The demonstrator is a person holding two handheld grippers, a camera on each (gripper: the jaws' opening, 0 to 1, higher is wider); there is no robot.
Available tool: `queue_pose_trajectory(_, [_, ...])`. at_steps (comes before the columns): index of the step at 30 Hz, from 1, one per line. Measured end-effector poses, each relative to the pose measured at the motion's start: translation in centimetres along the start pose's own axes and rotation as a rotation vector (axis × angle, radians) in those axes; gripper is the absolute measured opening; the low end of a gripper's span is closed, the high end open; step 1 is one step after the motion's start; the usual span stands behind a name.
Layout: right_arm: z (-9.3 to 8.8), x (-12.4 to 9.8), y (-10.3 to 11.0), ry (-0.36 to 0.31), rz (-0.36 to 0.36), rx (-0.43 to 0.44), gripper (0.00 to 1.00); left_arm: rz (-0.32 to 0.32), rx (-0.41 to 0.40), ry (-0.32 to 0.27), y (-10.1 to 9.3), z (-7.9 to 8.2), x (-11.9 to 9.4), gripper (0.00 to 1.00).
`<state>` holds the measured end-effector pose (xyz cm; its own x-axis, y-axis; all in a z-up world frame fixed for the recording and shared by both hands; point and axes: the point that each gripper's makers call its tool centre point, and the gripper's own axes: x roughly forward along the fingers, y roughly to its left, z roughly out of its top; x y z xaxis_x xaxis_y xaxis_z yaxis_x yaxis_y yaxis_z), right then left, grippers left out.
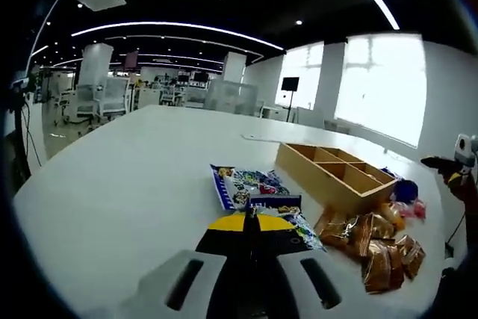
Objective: Pick up the scattered marshmallows, QQ candies, Oreo cookies, and mixed nuts on the table and sort them into separate containers
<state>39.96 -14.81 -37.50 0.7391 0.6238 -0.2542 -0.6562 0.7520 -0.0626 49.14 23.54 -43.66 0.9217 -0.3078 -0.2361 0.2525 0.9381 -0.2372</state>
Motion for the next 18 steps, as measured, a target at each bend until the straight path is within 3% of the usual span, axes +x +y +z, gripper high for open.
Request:
queue_pose_trajectory(7, [-0.1, -0.1, 0.0, 0.003, 0.000, 0.002, 0.82, 0.001, -0.011, -0.001, -0.1, 0.1, -0.3, 0.06])
queue_pose_trajectory(10, [-0.2, -0.1, 0.0, 0.004, 0.000, 0.001, 0.82, -0.007, -0.037, -0.024, -0.3, 0.9, -0.8, 0.06])
queue_pose_trajectory(18, [-0.2, -0.2, -0.1, 0.002, -0.002, 0.002, 0.82, -0.026, -0.004, -0.064, -1.5, 3.5, -1.7, 0.06])
